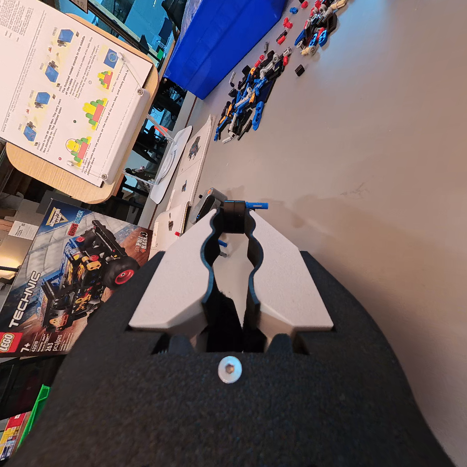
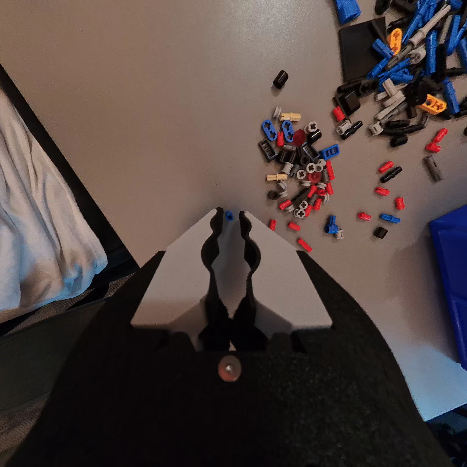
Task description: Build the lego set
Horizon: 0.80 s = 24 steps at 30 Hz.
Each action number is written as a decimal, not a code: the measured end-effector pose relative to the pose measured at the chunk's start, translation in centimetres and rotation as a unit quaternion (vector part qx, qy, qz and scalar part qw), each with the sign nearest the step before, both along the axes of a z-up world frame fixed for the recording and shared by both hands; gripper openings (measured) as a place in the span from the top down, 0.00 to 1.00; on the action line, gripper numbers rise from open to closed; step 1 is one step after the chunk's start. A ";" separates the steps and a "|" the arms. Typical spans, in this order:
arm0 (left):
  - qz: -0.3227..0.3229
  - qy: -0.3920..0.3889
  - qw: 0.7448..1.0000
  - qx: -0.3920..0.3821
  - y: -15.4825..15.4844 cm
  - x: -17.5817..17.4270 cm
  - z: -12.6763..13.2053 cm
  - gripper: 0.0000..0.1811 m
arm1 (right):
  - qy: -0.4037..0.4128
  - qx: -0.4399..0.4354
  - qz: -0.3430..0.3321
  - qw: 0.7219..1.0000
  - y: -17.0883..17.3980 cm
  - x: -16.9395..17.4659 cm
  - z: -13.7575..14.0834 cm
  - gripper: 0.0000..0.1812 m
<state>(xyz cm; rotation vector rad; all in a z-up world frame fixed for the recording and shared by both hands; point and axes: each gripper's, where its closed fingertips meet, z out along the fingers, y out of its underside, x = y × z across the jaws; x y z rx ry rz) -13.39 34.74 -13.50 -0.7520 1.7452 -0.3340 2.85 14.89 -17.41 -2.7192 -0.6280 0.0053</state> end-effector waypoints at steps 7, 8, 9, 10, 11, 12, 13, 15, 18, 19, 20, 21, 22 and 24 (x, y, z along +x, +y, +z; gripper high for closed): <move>-0.002 0.000 1.000 0.002 -0.1 0.0 0.0 0.92 | -0.007 0.000 0.010 1.000 0.0 -0.1 0.1 0.98; -0.003 -0.002 1.000 0.004 -0.1 0.0 0.1 0.92 | -0.011 0.009 0.015 1.000 0.2 -0.1 0.5 0.98; -0.006 -0.005 1.000 0.007 -0.3 0.0 0.2 0.92 | -0.009 0.021 0.022 0.999 0.5 -0.5 1.1 0.98; -0.011 -0.011 1.000 0.012 -0.5 0.0 0.4 0.92 | 0.000 0.034 0.030 0.999 1.0 -1.1 1.8 0.98; -0.018 -0.020 0.999 0.019 -0.8 -0.1 0.8 0.93 | 0.014 0.057 0.039 0.998 1.8 -1.9 2.8 0.98; -0.029 -0.028 0.999 0.024 -1.3 -0.1 1.1 0.92 | 0.038 0.083 0.052 0.994 2.9 -3.3 4.0 0.98; -0.039 -0.033 0.998 0.026 -1.8 -0.1 1.3 0.92 | 0.065 0.109 0.068 0.990 4.3 -4.9 5.4 0.98; -0.051 -0.039 0.997 0.034 -2.6 -0.1 1.5 0.92 | 0.120 0.155 0.114 0.974 7.5 -9.1 8.0 0.98; -0.057 -0.042 0.996 0.046 -3.2 0.0 1.6 0.92 | 0.117 0.165 0.191 0.961 12.2 -13.4 8.9 0.98; -0.058 -0.040 0.996 0.048 -3.3 0.0 1.4 0.92 | 0.107 0.163 0.212 0.958 13.6 -14.3 8.7 0.98; -0.056 -0.036 0.996 0.050 -3.3 0.1 1.2 0.92 | 0.103 0.149 0.228 0.957 14.6 -14.9 8.2 0.98; -0.054 -0.035 0.996 0.056 -3.2 0.1 1.2 0.92 | 0.106 0.131 0.239 0.956 15.3 -15.3 7.8 0.98; -0.052 -0.036 0.996 0.063 -3.2 0.1 1.2 0.92 | 0.110 0.121 0.248 0.955 16.0 -15.6 7.5 0.98; -0.048 -0.038 0.995 0.073 -3.1 0.1 1.2 0.92 | 0.123 0.087 0.258 0.954 16.4 -15.8 6.9 0.98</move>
